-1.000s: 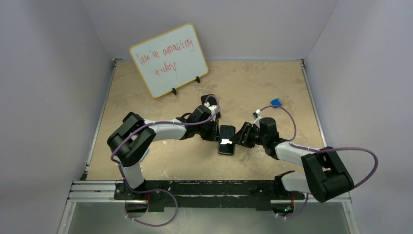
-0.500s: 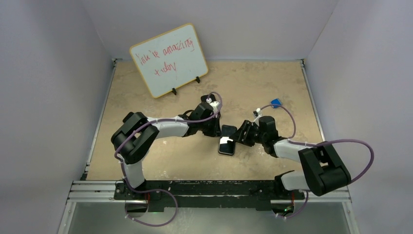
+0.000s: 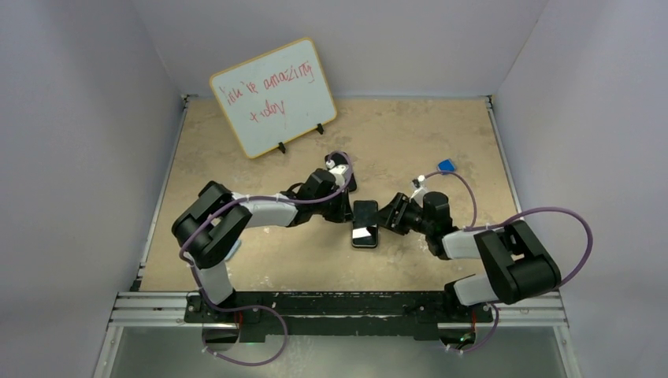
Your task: Put the phone into the phone case
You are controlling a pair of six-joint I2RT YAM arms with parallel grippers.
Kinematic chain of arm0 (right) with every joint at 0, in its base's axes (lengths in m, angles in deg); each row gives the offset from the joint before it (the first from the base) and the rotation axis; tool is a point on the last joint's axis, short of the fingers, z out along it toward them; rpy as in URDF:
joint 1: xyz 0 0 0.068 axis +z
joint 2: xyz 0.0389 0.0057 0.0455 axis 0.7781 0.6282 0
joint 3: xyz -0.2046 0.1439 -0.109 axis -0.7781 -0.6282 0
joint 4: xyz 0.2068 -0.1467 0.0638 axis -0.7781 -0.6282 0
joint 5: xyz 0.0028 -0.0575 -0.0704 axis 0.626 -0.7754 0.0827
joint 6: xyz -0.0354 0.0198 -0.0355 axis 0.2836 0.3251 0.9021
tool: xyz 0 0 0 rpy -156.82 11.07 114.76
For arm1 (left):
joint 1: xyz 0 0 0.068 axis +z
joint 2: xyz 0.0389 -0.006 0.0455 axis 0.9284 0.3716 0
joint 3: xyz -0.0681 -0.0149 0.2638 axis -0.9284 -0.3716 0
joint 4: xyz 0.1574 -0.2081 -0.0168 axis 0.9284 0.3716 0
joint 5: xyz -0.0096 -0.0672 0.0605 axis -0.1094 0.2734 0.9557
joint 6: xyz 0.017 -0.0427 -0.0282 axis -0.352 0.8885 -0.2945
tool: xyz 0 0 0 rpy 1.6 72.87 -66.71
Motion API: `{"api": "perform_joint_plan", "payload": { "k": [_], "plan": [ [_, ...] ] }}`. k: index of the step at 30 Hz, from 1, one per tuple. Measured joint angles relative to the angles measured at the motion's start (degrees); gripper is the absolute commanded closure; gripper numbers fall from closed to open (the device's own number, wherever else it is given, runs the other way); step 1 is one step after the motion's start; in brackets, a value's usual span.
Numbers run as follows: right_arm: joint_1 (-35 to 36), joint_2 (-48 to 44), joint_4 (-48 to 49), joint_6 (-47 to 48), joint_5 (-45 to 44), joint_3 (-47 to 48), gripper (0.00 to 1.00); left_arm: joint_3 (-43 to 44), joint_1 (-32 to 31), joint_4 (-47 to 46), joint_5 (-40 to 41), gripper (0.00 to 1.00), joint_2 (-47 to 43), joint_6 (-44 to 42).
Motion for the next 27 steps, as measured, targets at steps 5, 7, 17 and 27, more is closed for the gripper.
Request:
{"api": "perform_joint_plan", "payload": {
  "k": [5,7,17,27],
  "plan": [
    [0.13,0.0,8.55,-4.37,3.04,-1.49,0.43,-2.34,0.98,-1.51,-0.48,0.92,-1.22,0.83],
    [0.59,0.42,12.31,-6.14,4.72,-1.49,0.44,-3.1,1.46,-2.14,-1.49,0.91,-1.62,1.53],
    [0.96,5.97,16.44,-8.41,6.71,-1.42,0.53,-4.98,1.66,-3.82,-5.29,0.91,-2.38,3.02],
    [1.05,6.12,6.4,-3.96,4.42,0.42,0.97,-5.57,1.36,-5.64,-10.21,0.89,-2.38,3.67]
  ]
}}
